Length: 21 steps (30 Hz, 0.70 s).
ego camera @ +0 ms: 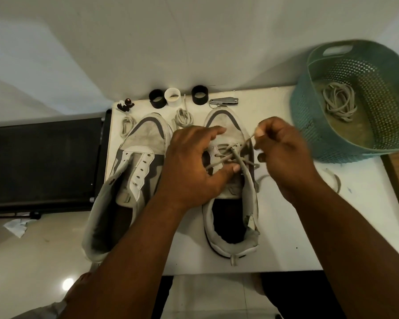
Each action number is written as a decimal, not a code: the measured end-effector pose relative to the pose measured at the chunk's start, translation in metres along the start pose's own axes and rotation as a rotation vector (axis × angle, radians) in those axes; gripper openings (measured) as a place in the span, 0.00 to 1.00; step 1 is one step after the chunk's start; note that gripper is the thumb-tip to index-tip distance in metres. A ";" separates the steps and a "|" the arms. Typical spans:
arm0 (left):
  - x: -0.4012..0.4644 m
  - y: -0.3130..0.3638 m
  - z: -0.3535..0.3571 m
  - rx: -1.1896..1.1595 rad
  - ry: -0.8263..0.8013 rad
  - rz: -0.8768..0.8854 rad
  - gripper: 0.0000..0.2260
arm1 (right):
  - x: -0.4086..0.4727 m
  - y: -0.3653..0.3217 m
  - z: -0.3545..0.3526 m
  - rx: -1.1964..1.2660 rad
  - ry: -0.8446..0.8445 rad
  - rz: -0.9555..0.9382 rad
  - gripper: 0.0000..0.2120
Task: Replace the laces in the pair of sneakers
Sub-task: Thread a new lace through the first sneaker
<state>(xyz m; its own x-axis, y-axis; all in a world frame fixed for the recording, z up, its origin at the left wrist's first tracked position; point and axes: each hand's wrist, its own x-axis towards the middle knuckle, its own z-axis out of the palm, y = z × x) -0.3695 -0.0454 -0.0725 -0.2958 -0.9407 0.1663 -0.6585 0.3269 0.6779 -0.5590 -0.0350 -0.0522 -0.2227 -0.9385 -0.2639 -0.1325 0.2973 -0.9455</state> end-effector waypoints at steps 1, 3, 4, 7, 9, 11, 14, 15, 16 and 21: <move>-0.001 -0.001 -0.001 -0.007 0.002 -0.002 0.34 | 0.001 -0.004 -0.003 0.198 0.012 -0.002 0.11; -0.003 -0.002 -0.001 -0.035 0.023 -0.011 0.42 | 0.001 -0.012 -0.009 0.691 -0.053 0.018 0.11; -0.004 -0.002 -0.001 -0.046 0.034 -0.025 0.44 | 0.001 -0.014 -0.011 0.795 -0.070 0.000 0.11; -0.004 -0.001 0.003 -0.065 0.025 -0.102 0.47 | -0.002 -0.016 -0.018 0.094 0.062 -0.215 0.07; -0.003 0.000 0.003 -0.074 0.027 -0.117 0.48 | 0.000 -0.014 -0.020 -0.616 -0.028 -0.336 0.06; -0.003 -0.001 0.004 -0.090 0.047 -0.100 0.48 | -0.001 -0.012 -0.020 -0.901 -0.250 -0.230 0.09; -0.003 -0.002 0.003 -0.123 0.058 -0.117 0.48 | 0.000 -0.014 -0.027 -0.654 -0.310 -0.196 0.12; -0.003 -0.003 0.003 -0.134 0.058 -0.128 0.48 | 0.000 -0.016 -0.029 -0.394 -0.268 -0.210 0.13; -0.003 -0.003 0.002 -0.145 0.059 -0.137 0.48 | 0.000 -0.017 -0.031 -0.093 -0.232 -0.217 0.12; -0.004 -0.003 0.002 -0.159 0.065 -0.142 0.47 | -0.001 -0.023 -0.026 0.844 -0.266 -0.068 0.12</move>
<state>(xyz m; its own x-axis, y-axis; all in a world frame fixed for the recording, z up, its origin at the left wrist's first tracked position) -0.3676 -0.0423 -0.0773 -0.1588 -0.9819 0.1034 -0.5717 0.1768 0.8012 -0.5812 -0.0365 -0.0252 0.0052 -0.9904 -0.1384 0.6425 0.1094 -0.7584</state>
